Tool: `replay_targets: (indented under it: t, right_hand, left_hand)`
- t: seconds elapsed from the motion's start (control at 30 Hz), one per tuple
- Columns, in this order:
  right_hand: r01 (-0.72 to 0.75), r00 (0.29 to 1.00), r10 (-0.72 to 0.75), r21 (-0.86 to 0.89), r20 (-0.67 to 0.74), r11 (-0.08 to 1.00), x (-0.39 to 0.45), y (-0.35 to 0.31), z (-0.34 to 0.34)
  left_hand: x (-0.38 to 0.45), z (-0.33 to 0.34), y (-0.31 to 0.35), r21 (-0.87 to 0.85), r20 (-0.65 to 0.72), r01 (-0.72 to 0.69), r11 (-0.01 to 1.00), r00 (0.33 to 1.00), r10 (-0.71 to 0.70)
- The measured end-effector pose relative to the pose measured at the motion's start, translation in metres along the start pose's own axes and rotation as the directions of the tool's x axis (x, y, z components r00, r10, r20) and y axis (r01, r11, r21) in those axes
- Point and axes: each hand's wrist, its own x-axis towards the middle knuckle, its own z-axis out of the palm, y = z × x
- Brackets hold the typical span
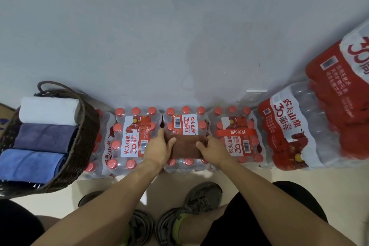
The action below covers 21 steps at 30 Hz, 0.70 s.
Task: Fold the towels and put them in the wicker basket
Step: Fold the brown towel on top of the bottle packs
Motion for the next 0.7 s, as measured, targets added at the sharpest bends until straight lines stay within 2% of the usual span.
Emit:
replay_targets:
  t: [0.13, 0.2, 0.3, 0.37, 0.43, 0.5, 0.53, 0.57, 0.63, 0.7]
  right_hand:
    - [-0.016, 1.000, 0.016, -0.005, -0.014, 1.000, 0.001, -0.001, 0.002]
    - [-0.030, 1.000, 0.030, 0.023, 0.001, 0.999, 0.002, -0.002, 0.001]
    - [-0.034, 0.999, 0.034, 0.013, 0.010, 0.999, 0.003, -0.005, -0.002]
    - [-0.051, 0.999, 0.050, 0.017, 0.015, 0.999, 0.002, -0.007, -0.003]
    - [-0.138, 0.989, 0.131, 0.103, 0.067, 0.985, 0.002, -0.010, -0.007]
    - [-0.257, 0.961, 0.234, 0.163, 0.148, 0.953, 0.002, -0.014, -0.015]
    - [-0.290, 0.949, 0.265, 0.146, 0.169, 0.946, 0.001, -0.016, -0.020]
    - [-0.284, 0.948, 0.266, 0.086, 0.175, 0.955, 0.000, -0.019, -0.026]
    - [-0.158, 0.975, 0.178, -0.146, 0.135, 0.977, -0.002, -0.024, -0.038]
    - [0.042, 0.992, -0.008, -0.259, 0.128, 0.965, -0.008, -0.033, -0.045]
  left_hand:
    - [0.004, 0.002, -0.002, 0.011, 0.065, 0.077, 0.997, 0.995, -0.078]
    - [0.007, 0.002, -0.002, -0.119, 0.150, 0.131, 0.984, 0.982, -0.112]
    - [0.015, -0.006, 0.005, -0.291, 0.288, 0.313, 0.904, 0.930, -0.229]
    - [0.021, -0.011, 0.009, -0.254, 0.272, 0.317, 0.914, 0.930, -0.247]
    - [0.021, -0.016, 0.015, -0.273, 0.200, 0.300, 0.914, 0.947, -0.251]
    - [0.017, -0.021, 0.021, -0.411, 0.200, 0.329, 0.850, 0.942, -0.268]
    - [0.014, -0.025, 0.024, -0.489, 0.254, 0.353, 0.797, 0.932, -0.257]
    - [0.009, -0.028, 0.027, -0.556, 0.338, 0.387, 0.735, 0.914, -0.226]
    - [-0.002, -0.038, 0.035, -0.632, 0.476, 0.426, 0.647, 0.873, -0.109]
    - [-0.011, -0.050, 0.039, -0.637, 0.470, 0.358, 0.683, 0.882, -0.024]
